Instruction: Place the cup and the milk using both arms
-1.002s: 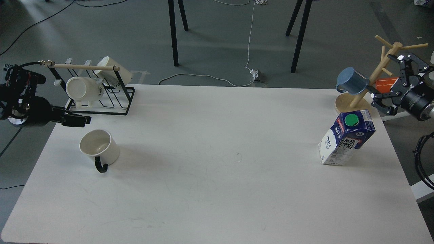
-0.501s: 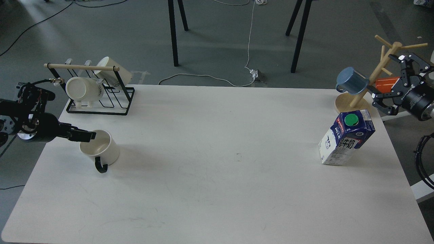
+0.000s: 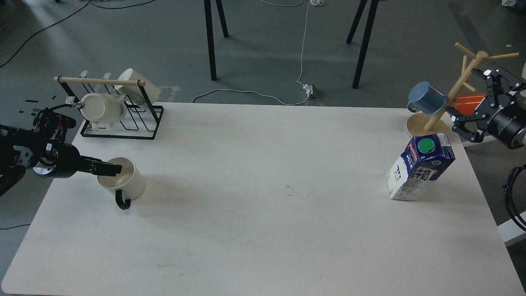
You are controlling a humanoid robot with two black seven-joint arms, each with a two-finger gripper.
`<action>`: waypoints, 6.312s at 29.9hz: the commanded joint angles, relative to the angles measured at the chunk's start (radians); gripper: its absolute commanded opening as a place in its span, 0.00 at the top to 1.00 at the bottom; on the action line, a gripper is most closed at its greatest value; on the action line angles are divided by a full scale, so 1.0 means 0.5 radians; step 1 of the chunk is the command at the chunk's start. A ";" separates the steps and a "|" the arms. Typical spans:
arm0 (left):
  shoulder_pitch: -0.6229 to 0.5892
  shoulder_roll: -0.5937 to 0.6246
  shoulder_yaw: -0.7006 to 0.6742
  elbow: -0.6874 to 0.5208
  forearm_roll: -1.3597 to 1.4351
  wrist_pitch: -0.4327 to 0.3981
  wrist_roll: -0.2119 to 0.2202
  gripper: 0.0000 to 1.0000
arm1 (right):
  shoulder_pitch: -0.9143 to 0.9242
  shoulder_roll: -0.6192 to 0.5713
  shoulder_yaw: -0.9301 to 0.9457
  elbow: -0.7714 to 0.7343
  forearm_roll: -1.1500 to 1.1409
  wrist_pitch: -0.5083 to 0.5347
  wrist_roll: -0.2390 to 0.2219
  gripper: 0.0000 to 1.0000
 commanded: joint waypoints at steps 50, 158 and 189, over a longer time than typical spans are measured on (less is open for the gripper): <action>-0.313 -0.843 0.015 -0.739 0.144 0.000 0.000 0.99 | 0.013 0.027 0.284 -0.276 0.034 0.000 0.003 0.01; 0.702 -0.116 -0.767 -0.275 -2.718 0.000 0.000 0.01 | -1.254 0.497 0.357 0.746 1.635 0.000 0.117 0.01; 0.822 -0.174 -0.755 -0.269 -2.715 0.000 0.000 0.01 | -1.110 0.776 0.376 0.513 1.635 0.000 0.203 0.02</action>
